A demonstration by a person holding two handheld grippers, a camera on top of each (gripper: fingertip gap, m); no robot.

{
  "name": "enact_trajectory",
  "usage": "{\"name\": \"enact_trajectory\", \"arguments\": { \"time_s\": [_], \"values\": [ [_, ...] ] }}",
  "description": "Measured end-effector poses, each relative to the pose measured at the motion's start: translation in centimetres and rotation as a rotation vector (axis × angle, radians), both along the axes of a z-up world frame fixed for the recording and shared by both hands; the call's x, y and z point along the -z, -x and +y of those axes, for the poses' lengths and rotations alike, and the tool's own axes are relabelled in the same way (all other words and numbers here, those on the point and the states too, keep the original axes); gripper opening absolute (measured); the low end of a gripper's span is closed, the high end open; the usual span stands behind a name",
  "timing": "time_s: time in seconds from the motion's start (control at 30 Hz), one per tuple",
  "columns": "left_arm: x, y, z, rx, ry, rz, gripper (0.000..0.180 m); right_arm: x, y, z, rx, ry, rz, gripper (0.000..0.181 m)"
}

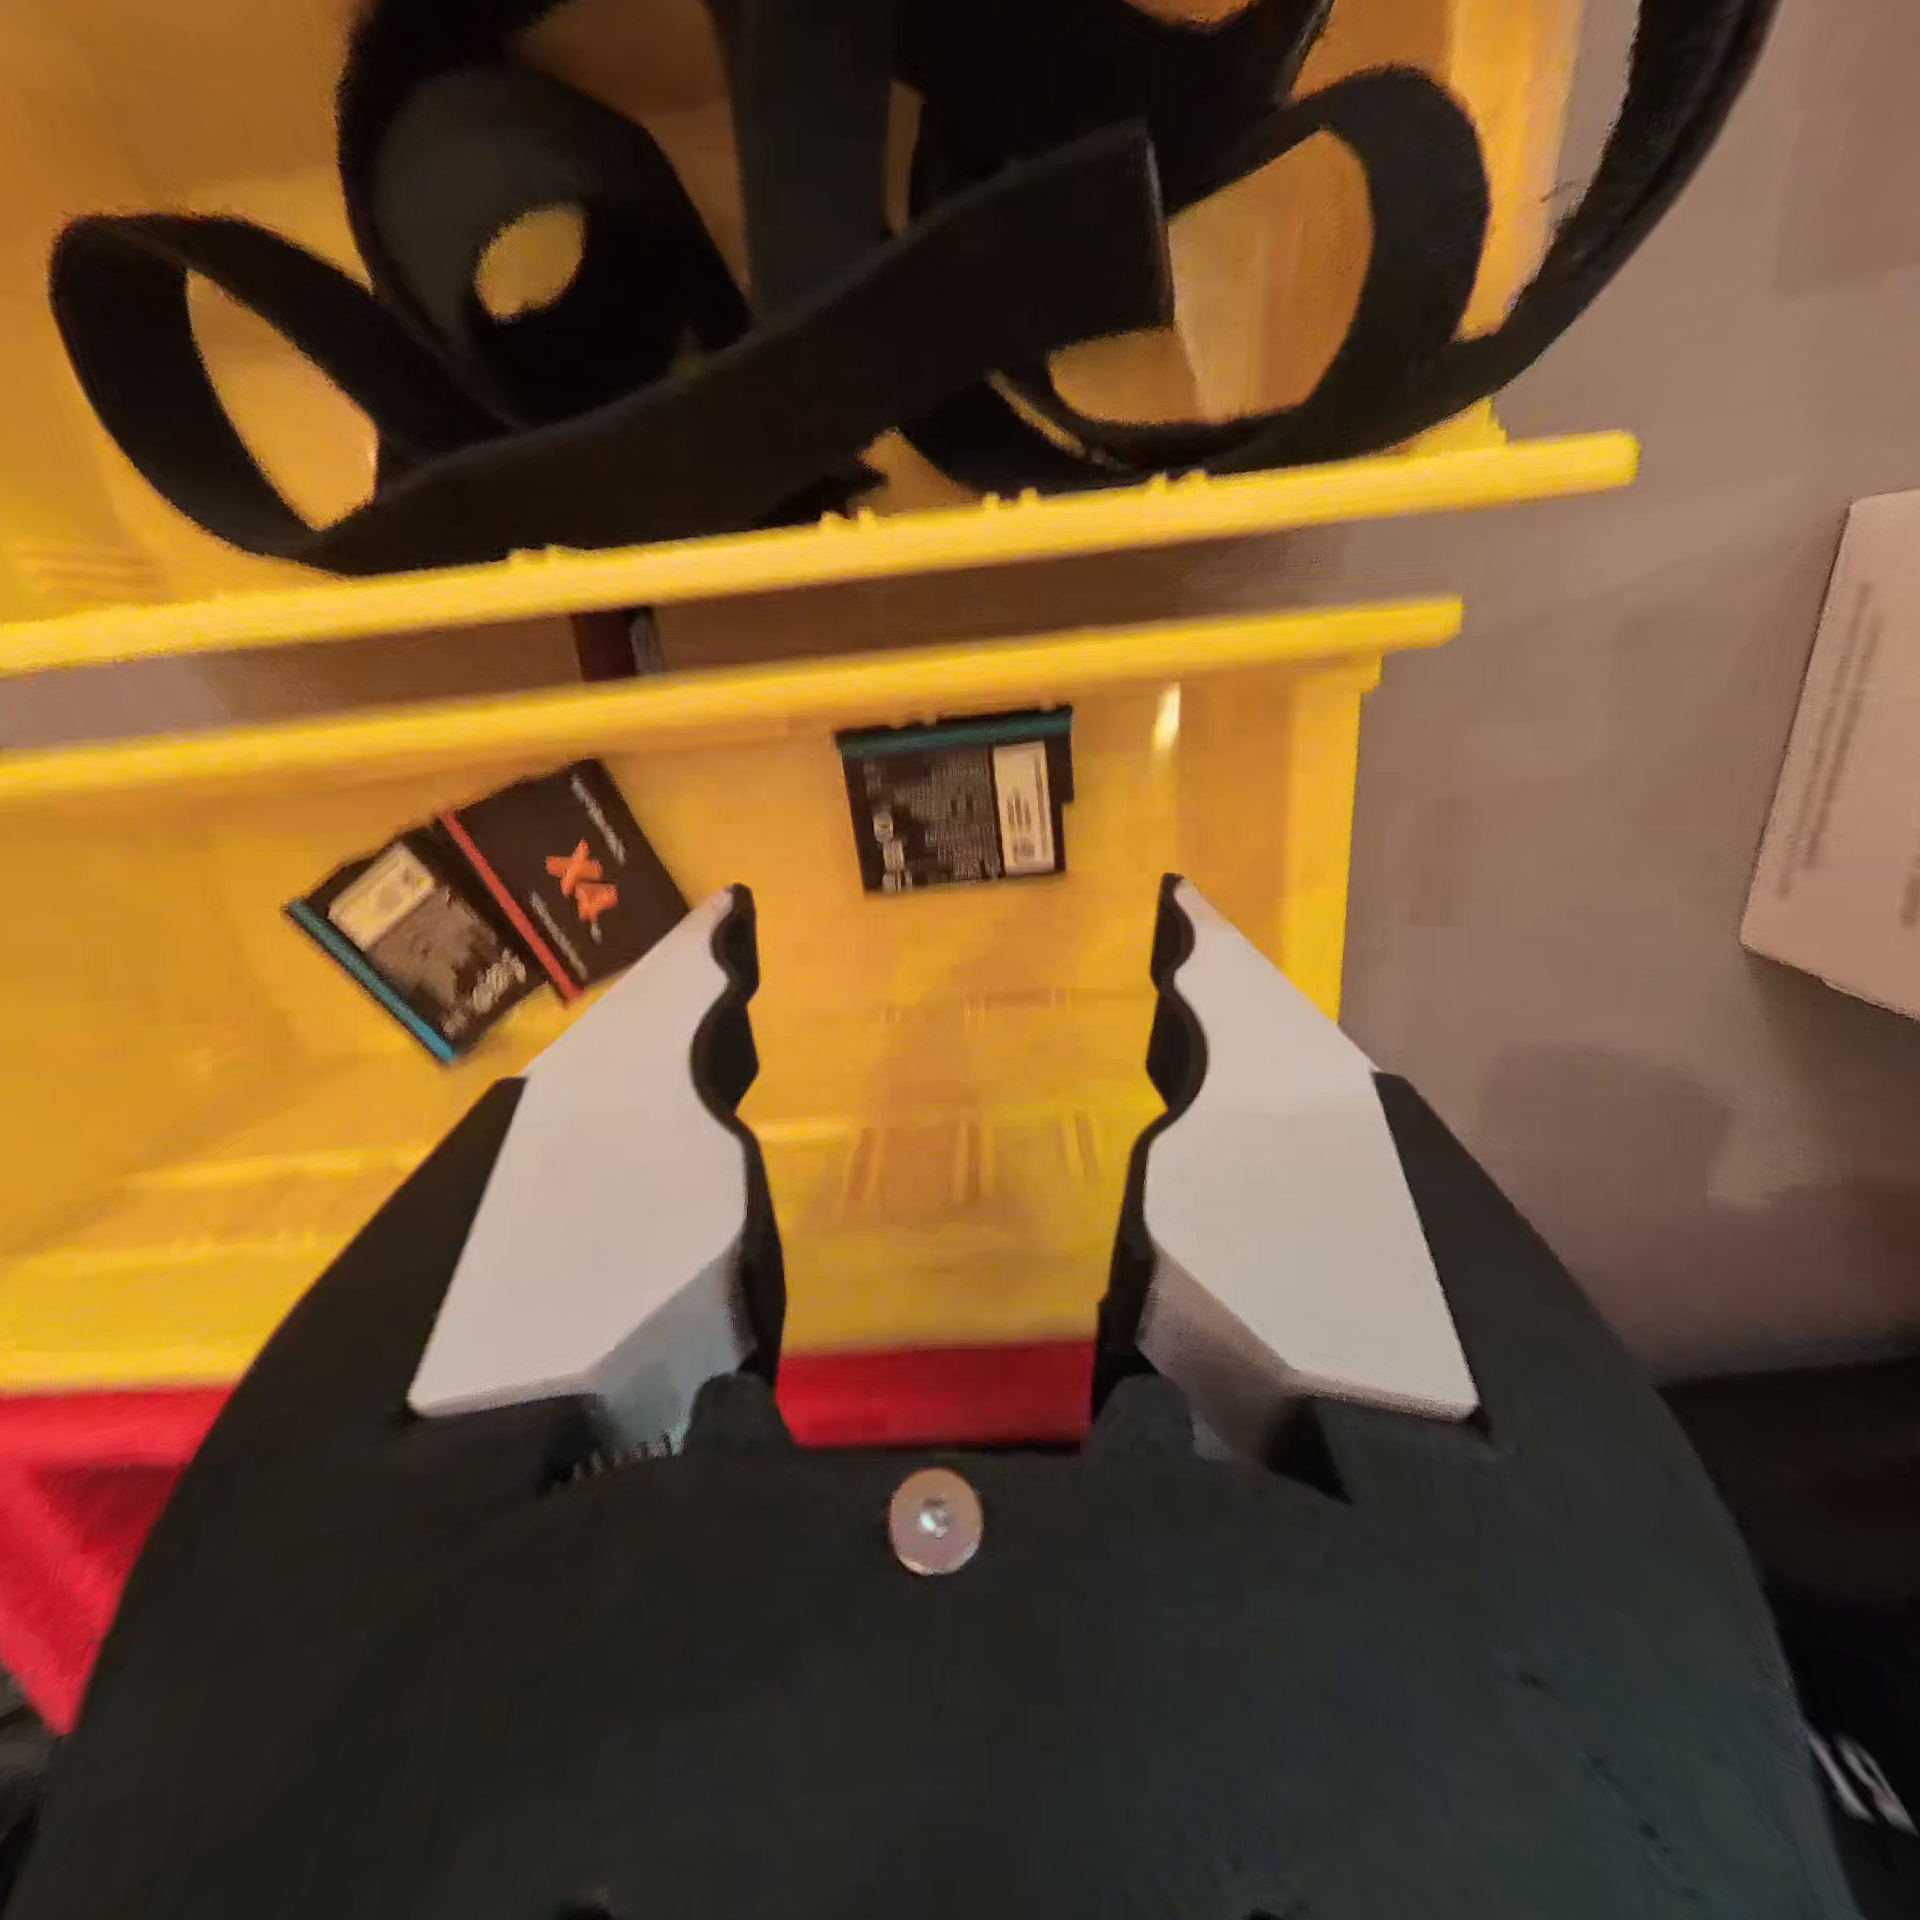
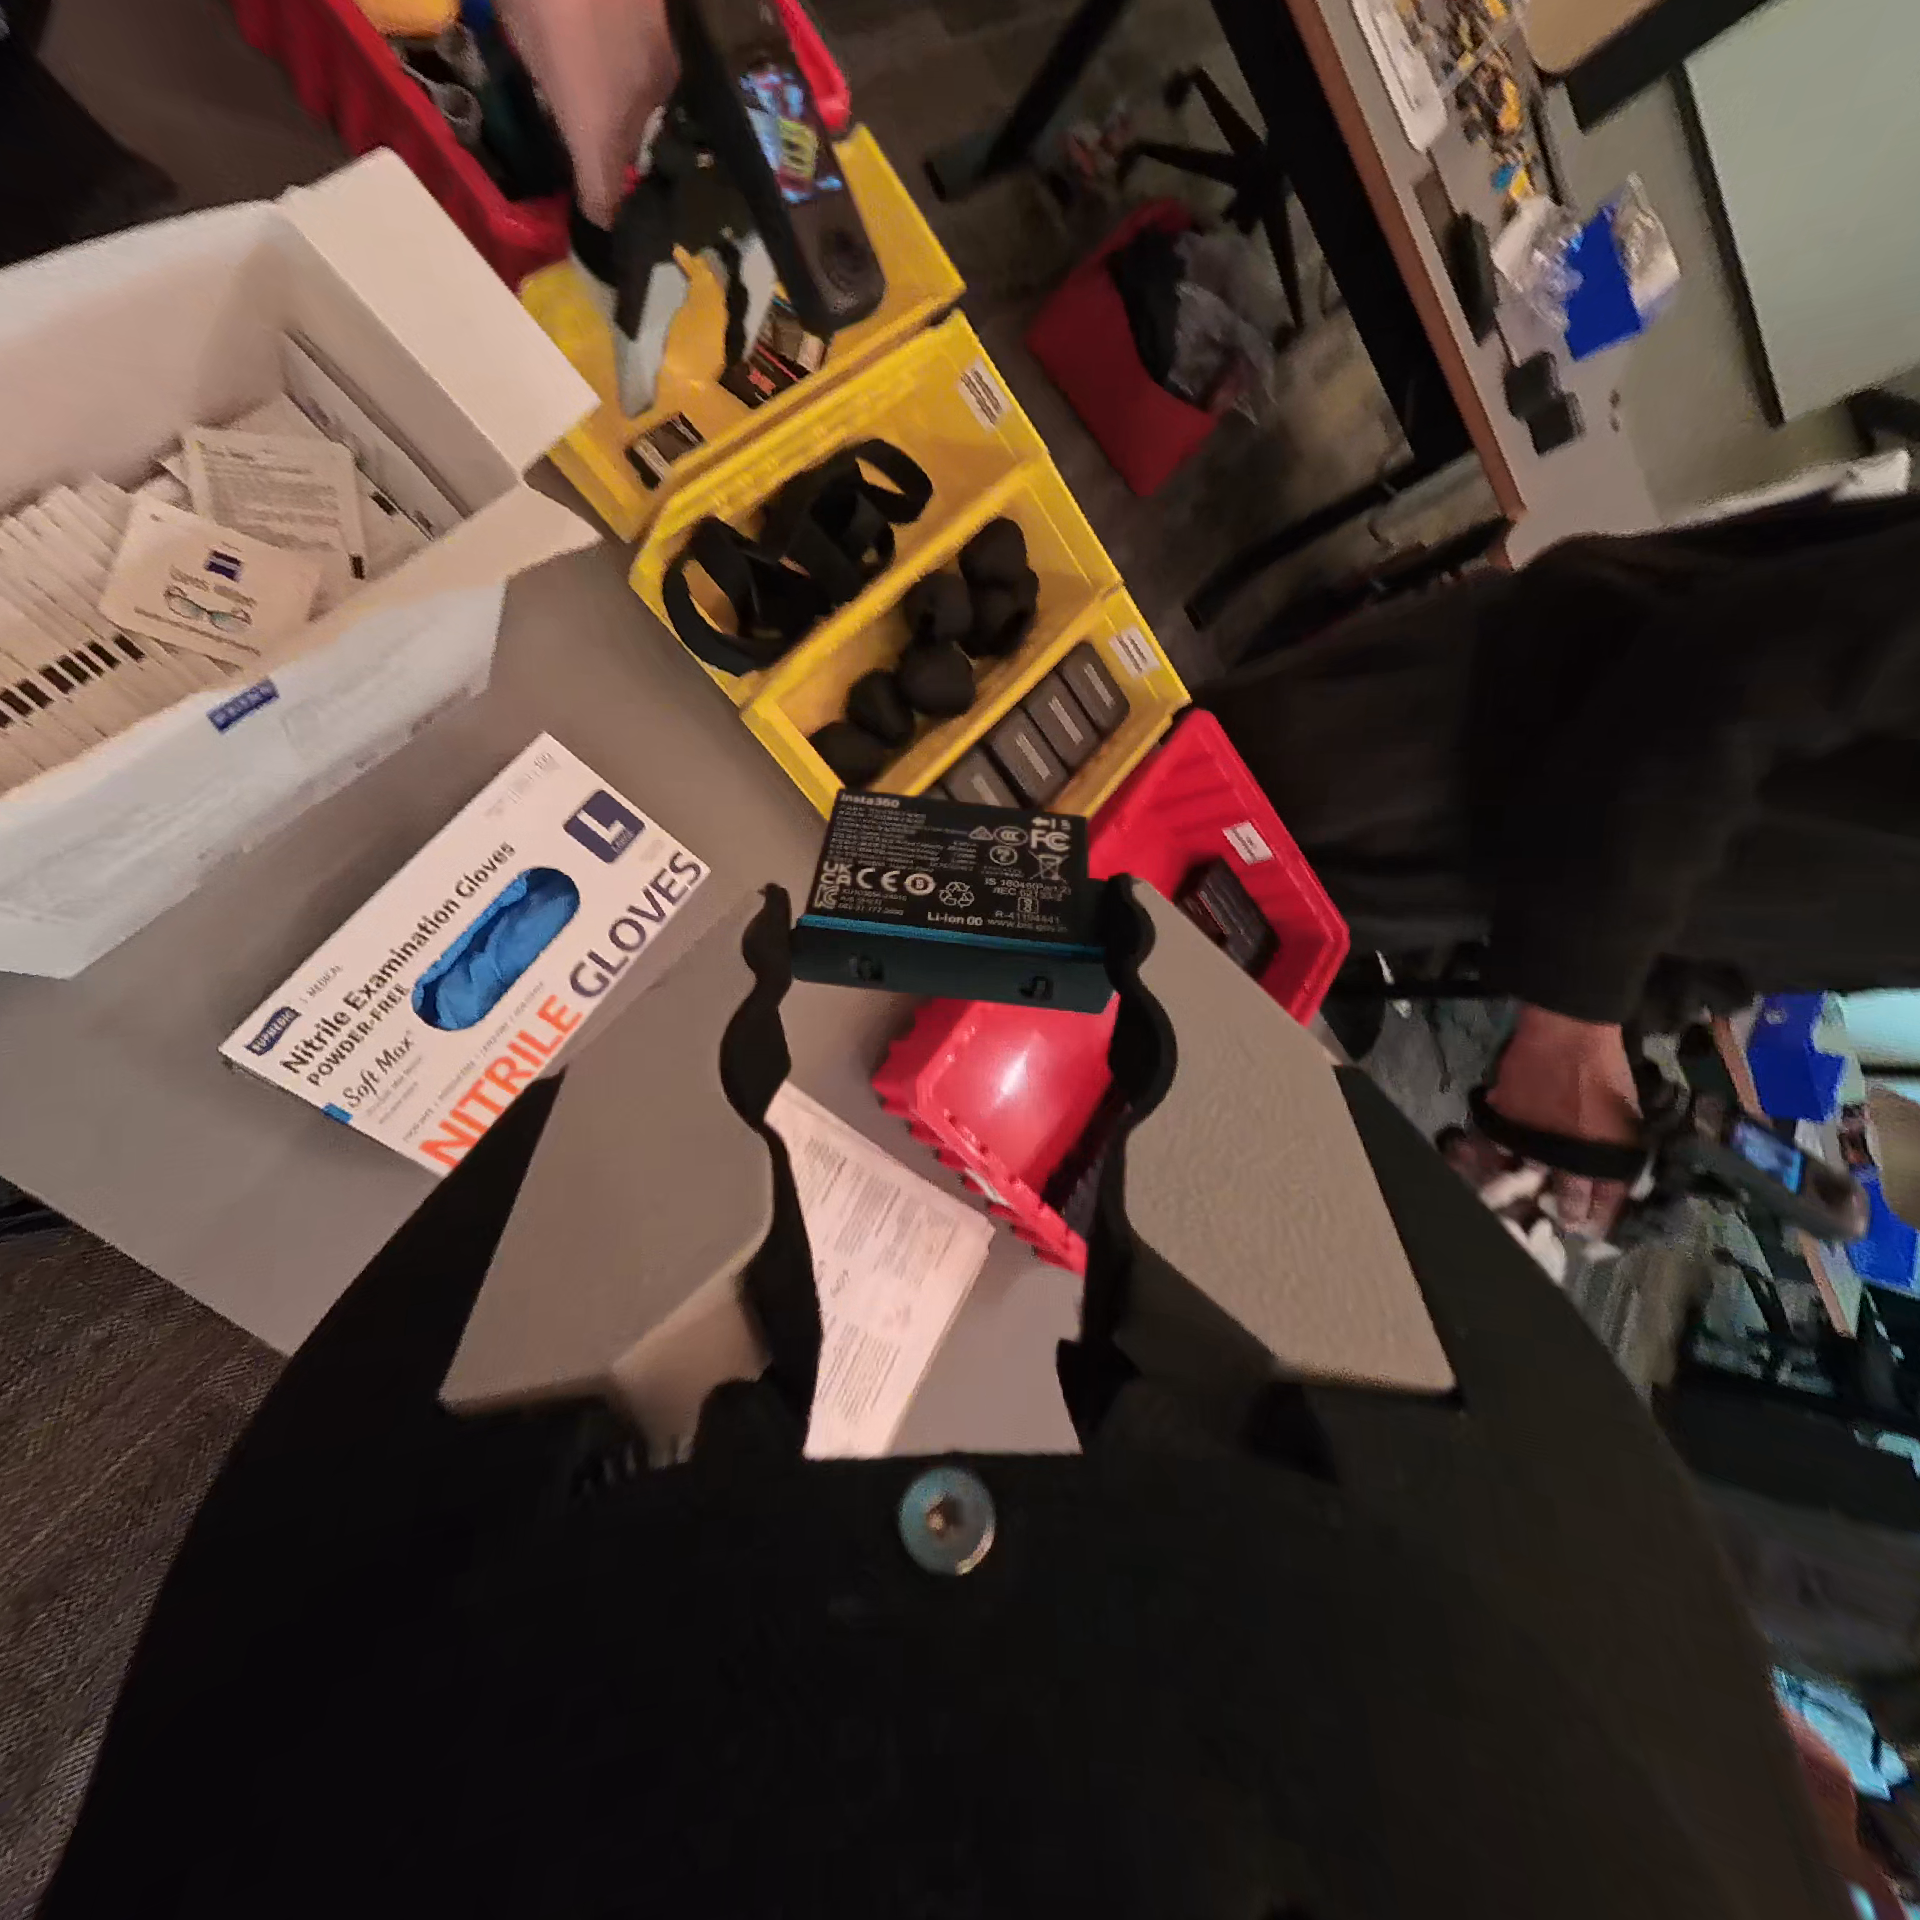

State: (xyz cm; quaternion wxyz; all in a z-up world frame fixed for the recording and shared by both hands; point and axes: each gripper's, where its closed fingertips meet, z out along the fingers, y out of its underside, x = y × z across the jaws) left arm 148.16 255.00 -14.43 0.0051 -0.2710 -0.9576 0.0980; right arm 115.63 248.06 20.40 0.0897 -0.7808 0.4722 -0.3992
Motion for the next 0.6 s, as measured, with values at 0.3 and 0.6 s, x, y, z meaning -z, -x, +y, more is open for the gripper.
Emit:
{"name": "enact_trajectory", "arguments": {
  "time_s": [0.3, 0.6],
  "values": [
    [2.9, 0.6, -0.8, 0.195, -0.014, 0.008, 0.071, -0.6, 2.1, -2.1, 0.076, 0.026, -0.004, 0.061],
    [4.0, 0.3, 0.0, 0.133, -0.176, 0.001, 0.068, 0.3, 0.7, -2.4, 0.043, 0.033, 0.01, 0.061]
  ]
}}
